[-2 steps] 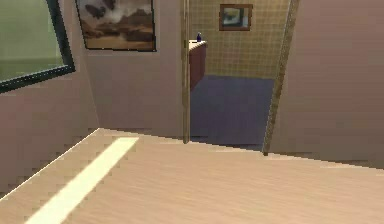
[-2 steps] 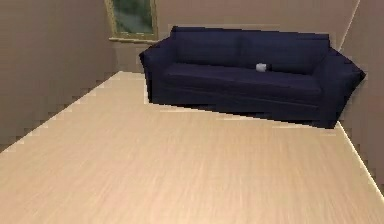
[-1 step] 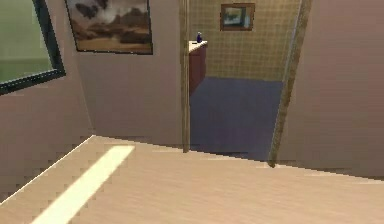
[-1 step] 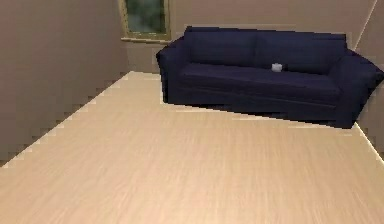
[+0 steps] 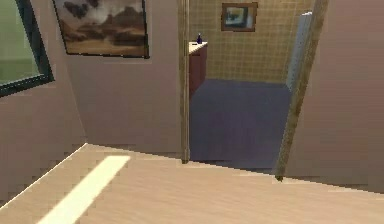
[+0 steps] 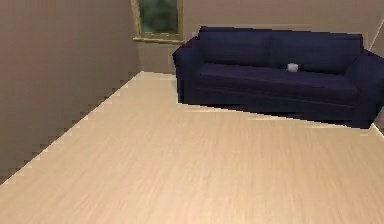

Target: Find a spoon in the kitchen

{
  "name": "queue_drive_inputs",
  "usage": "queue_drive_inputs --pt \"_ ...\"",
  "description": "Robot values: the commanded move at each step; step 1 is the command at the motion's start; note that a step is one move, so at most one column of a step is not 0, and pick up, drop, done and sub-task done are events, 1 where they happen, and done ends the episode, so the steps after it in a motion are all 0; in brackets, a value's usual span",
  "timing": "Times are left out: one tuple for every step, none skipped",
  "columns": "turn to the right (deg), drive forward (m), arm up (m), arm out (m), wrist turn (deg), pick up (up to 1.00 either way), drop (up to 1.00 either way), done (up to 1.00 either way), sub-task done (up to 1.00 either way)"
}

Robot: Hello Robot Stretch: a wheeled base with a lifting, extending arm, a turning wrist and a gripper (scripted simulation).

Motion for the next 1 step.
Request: queue_drive_inputs --pt "9.0 0.0 0.0 0.0 0.0 0.0 0.0 0.0 0.0"
